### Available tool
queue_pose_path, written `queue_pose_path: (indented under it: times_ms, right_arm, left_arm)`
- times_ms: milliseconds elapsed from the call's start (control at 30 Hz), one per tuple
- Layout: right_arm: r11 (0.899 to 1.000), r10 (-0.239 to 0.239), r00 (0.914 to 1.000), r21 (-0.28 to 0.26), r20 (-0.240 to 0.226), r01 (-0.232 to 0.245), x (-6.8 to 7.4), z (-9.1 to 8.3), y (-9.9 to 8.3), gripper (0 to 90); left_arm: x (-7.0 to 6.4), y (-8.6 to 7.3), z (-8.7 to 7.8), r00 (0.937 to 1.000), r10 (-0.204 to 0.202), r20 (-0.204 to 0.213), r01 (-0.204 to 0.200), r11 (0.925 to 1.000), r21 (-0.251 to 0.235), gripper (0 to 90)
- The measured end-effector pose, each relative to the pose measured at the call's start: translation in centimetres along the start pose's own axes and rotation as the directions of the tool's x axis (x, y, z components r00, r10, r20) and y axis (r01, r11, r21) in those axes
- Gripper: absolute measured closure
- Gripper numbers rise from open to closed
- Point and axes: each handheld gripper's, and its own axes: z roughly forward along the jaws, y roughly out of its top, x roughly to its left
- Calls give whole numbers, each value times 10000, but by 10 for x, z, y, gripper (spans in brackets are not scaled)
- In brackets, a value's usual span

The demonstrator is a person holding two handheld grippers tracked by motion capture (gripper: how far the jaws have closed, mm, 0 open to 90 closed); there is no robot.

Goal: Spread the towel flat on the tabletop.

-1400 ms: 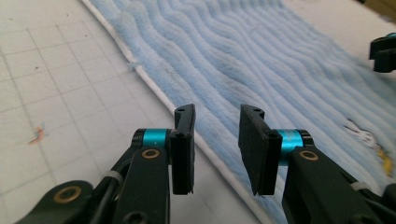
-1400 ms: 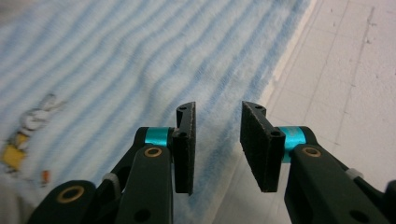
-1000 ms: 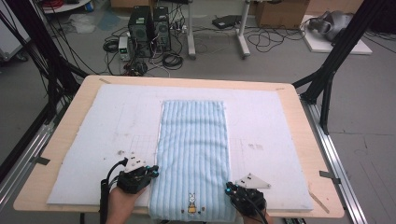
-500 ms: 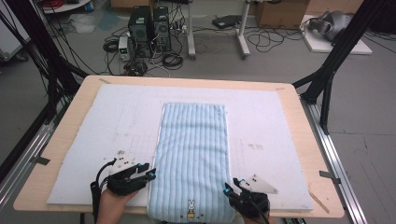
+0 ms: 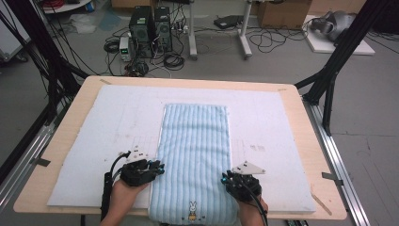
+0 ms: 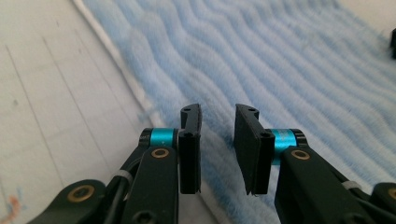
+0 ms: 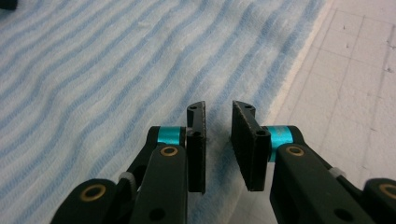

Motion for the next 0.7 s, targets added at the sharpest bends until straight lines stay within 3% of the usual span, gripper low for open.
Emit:
queue_pose_path:
  times_ms: [200,300,367,433,467,567,633,700]
  right_arm:
    - [9998,-193,9998,4,-98,193,3,-7,-6,751]
    - [9997,-196,9990,148,-412,202,-1,-7,-3,709]
    - [9997,-104,9963,-230,-857,84,-7,-6,1,665]
    - [9988,58,9968,-482,-791,-96,-15,-5,9,665]
    - [9984,57,9974,-551,-717,-97,-19,-2,14,689]
    - [9989,-191,9992,-444,-358,175,-28,8,31,826]
    - [9994,-193,9996,-302,-196,187,-34,20,44,828]
    - [9998,-67,9998,-211,-210,62,-40,30,53,825]
  left_arm:
    - [-6,-4,-4,9993,359,-102,-358,9993,40,760]
    - [-3,-3,-5,9998,184,119,-184,9998,-41,716]
    - [4,-1,-6,9996,-8,277,21,9988,-489,650]
    - [13,2,-7,9994,-40,338,78,9933,-1150,597]
    - [17,4,-7,9988,316,363,-260,9891,-1452,584]
    - [24,14,-8,9878,1527,294,-1407,9584,-2482,536]
    - [28,26,-8,9852,1700,209,-1593,9544,-2524,544]
    - [35,36,-6,9902,1372,277,-1266,9621,-2414,542]
